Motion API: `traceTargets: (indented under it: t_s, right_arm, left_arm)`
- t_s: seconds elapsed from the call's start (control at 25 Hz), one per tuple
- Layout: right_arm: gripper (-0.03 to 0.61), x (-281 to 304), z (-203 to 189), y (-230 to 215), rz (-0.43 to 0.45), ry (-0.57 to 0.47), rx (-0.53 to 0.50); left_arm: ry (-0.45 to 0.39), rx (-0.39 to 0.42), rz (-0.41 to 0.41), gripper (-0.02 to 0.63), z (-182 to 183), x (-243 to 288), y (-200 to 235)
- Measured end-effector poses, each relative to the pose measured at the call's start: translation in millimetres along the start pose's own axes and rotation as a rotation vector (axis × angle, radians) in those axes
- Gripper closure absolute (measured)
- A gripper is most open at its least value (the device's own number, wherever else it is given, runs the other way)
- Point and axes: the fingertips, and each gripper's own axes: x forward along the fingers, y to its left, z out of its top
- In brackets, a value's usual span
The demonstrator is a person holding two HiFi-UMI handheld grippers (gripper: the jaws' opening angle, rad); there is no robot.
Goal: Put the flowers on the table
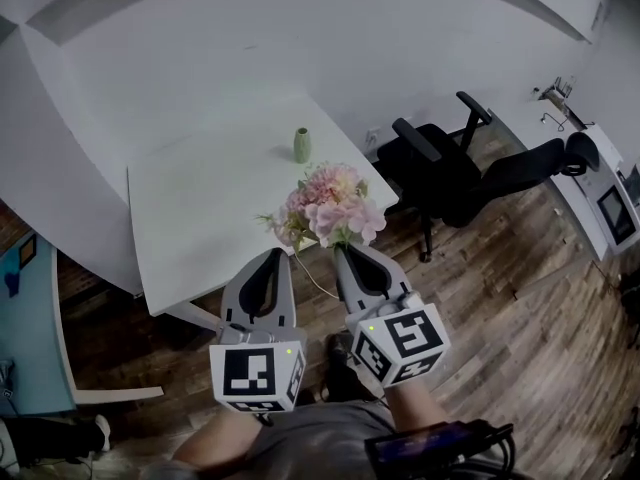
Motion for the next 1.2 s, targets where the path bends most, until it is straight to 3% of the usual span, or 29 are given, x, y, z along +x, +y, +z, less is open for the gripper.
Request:
traceTargets:
  t_s: [0.28,0.48,0.68,0.88,1.2]
  right_arm:
    - [0.560,46,-6,-61,0.028,0.026,0.005]
    - [0.560,85,13,-126,0.030,0.013,0.039]
    - [0.560,91,20,-137,0.036,-0.020,0.032]
    - [0.560,140,50,-181,0.069,-0.032,0.028]
    - [0.560,147,57,-182,0.133,-0.089,0.022]
  left_arm:
    - [0.045,0.015,-0.002,0.606,-16,80,-13]
    - [0.058,0.046,-0.009,0.606,-4,155,-27]
    - [0.032,0.068,0.009,0.606,0,161,-27]
    - [0.019,0.074,0.037,0.606,21,226,-21]
    - [-0.029,0.106,0.108,0.606,20,219,-17]
